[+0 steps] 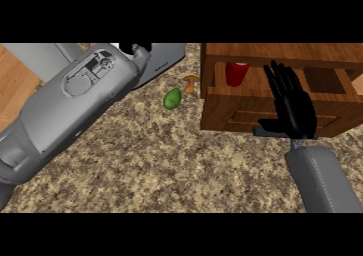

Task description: Pick up the can, place it into the drawer and close the drawer

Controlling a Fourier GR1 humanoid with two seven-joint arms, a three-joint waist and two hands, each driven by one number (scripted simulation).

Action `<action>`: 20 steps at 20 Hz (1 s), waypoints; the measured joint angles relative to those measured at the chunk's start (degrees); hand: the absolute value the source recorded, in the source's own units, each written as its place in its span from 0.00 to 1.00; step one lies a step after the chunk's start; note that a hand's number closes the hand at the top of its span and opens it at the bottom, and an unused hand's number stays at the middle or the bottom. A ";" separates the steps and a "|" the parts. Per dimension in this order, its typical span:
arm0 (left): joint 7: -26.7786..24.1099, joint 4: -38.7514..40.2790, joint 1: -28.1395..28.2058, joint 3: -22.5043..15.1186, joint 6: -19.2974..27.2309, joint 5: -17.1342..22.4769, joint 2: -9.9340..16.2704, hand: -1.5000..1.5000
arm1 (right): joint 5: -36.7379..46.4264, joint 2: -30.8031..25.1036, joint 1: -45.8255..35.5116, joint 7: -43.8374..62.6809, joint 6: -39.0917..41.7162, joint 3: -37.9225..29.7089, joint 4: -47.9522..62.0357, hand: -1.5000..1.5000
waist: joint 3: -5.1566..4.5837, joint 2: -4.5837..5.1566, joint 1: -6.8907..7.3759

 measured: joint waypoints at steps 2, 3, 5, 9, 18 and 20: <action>1.43 -2.01 0.66 -0.09 -0.22 -0.26 1.44 0.00 | 1.16 -0.15 -2.57 0.33 -1.45 -0.89 3.57 0.00 | 0.04 0.08 0.20; 1.86 -2.86 1.07 -0.09 -0.33 -0.37 1.91 0.00 | 1.56 -0.12 -3.89 0.41 -2.44 -1.43 5.48 0.00 | 0.05 0.16 0.25; 2.20 -3.99 2.44 -0.18 -0.16 -0.81 2.46 0.00 | 2.01 -0.18 -6.56 -0.07 -4.75 -2.49 9.34 0.00 | 0.12 0.39 0.31; 3.72 -7.42 4.46 -0.45 0.11 -1.58 4.09 0.00 | 2.55 -0.32 -12.51 0.20 -8.86 -5.26 17.67 0.00 | 0.44 0.81 0.73; 4.54 -15.05 11.45 0.06 -0.14 -3.19 7.67 0.00 | 3.07 -0.88 -25.31 -0.04 -16.49 -9.91 36.12 0.00 | 1.13 1.88 1.22; 4.05 -16.23 13.20 0.50 -1.07 -3.22 8.50 0.00 | 3.24 -0.81 -27.24 0.83 -17.69 -10.57 38.96 0.00 | 1.30 1.97 1.07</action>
